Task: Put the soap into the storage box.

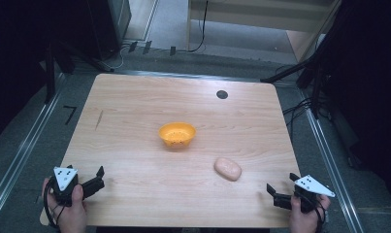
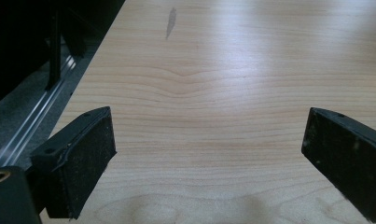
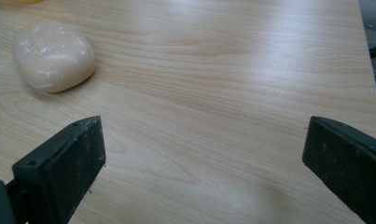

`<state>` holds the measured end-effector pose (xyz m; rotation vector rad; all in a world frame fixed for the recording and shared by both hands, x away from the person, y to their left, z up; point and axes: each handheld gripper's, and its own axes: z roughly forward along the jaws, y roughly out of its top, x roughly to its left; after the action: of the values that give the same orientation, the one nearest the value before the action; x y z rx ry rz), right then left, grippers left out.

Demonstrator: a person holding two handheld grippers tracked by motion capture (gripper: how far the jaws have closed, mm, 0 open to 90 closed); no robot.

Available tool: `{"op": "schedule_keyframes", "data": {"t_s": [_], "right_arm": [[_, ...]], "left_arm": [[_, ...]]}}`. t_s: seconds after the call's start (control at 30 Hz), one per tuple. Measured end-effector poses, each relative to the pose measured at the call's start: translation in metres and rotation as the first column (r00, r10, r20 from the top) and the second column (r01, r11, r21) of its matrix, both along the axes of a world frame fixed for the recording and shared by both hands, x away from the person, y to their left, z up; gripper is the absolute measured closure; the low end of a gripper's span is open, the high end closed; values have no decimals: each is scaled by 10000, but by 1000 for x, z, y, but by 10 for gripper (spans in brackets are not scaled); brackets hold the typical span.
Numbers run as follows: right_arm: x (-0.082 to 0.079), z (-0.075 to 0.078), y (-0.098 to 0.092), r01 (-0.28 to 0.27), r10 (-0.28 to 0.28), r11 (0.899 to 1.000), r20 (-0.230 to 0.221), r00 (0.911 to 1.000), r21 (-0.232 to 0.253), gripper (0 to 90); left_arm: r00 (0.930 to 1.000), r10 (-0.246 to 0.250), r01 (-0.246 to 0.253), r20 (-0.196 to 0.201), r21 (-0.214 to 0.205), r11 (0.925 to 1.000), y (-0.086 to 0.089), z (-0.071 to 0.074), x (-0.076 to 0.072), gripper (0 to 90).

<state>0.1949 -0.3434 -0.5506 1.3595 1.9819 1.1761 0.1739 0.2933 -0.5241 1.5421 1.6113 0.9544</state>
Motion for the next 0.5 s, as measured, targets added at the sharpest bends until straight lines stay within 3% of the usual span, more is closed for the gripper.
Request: {"op": "schedule_keyframes", "data": {"t_s": [0.13,0.2,0.23,0.33,0.5], "right_arm": [[3,1,1,-93,85,9997,-330,9994,-244,75],[3,2,1,-164,155,9996,-384,9991,-249,75],[4,9,3,-314,288,9979,-466,9985,-565,75],[6,18,6,-582,534,9947,-577,9969,-853,75],[13,27,13,-1056,966,9904,-999,9903,-894,75]], "left_arm": [[9999,-53,58,-161,345,9994,-3,0,1,30],[9998,-57,64,-177,388,9992,-4,0,1,31],[9999,-33,39,-161,405,9992,-4,0,1,31],[9999,-18,22,-127,304,9995,-3,0,1,31],[9999,-102,107,-135,330,9994,-3,0,1,31]]}}
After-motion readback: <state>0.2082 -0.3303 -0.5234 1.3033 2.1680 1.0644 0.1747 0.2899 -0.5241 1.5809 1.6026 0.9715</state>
